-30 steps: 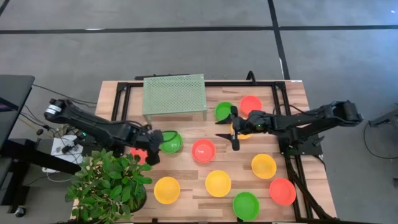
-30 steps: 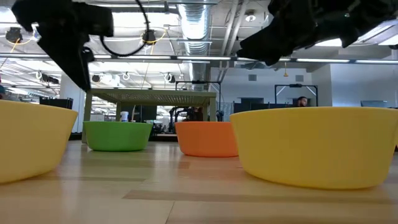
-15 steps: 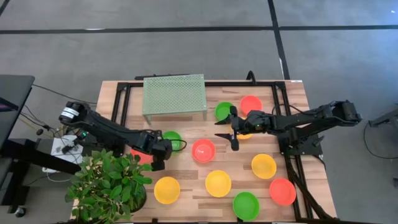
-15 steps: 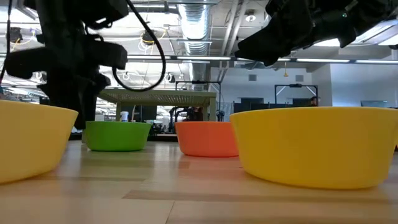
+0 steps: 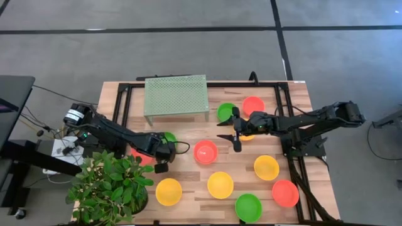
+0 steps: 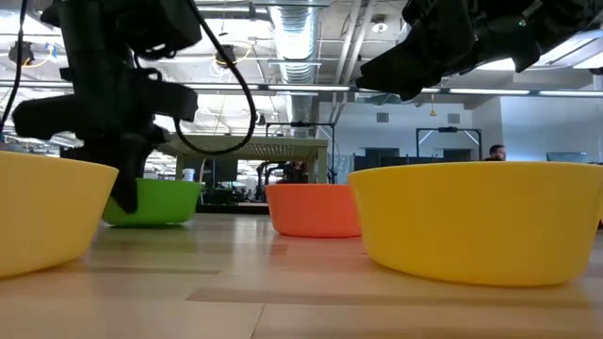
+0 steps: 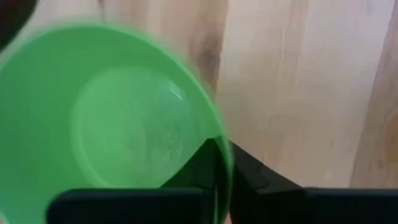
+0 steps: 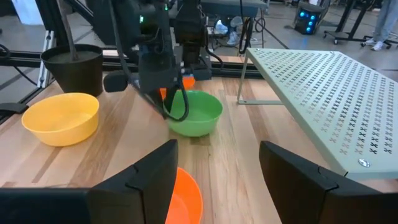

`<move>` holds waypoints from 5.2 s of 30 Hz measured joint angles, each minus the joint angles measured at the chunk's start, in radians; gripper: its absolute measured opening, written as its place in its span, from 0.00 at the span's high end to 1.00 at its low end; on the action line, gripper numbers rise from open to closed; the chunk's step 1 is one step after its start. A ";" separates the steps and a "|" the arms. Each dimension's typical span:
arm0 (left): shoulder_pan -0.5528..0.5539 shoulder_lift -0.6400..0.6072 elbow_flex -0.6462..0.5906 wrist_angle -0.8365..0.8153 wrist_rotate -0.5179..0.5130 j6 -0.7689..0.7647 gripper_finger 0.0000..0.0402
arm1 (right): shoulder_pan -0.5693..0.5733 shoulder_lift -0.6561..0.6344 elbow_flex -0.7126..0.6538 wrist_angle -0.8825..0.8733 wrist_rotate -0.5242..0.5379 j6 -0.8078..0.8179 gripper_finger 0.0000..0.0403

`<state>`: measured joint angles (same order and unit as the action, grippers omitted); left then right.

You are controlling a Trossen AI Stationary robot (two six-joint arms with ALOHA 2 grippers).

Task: Pick & Place Mini bowls
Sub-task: Put the green bowl on the shelf, then put the yellow bowl on the shelf

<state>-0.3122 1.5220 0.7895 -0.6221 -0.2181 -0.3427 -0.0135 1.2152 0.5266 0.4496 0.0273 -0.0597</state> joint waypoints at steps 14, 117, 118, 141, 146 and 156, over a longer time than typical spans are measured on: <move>-0.004 -0.368 0.014 -0.029 -0.180 0.002 0.98 | 0.000 0.000 0.000 0.000 0.000 0.000 0.45; -0.060 -0.449 -0.145 0.586 -0.156 0.159 0.68 | 0.052 0.252 0.076 -0.830 0.317 0.479 0.53; -0.060 -0.449 -0.145 0.586 -0.156 0.159 0.68 | 0.049 0.256 0.077 -0.829 0.317 0.480 0.56; -0.060 -0.449 -0.145 0.599 -0.155 0.134 0.68 | 0.141 0.086 0.286 -0.887 0.314 0.447 0.99; -0.060 -0.449 -0.145 0.610 -0.155 0.134 0.68 | 0.177 0.132 0.464 -0.955 0.322 0.342 1.00; -0.060 -0.449 -0.145 0.619 -0.155 0.121 0.68 | 0.103 0.319 0.765 -0.948 0.342 0.033 1.00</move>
<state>-0.3725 1.0733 0.6449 -0.0034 -0.3733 -0.2214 0.0890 1.5337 1.2913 -0.4983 0.3694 -0.0268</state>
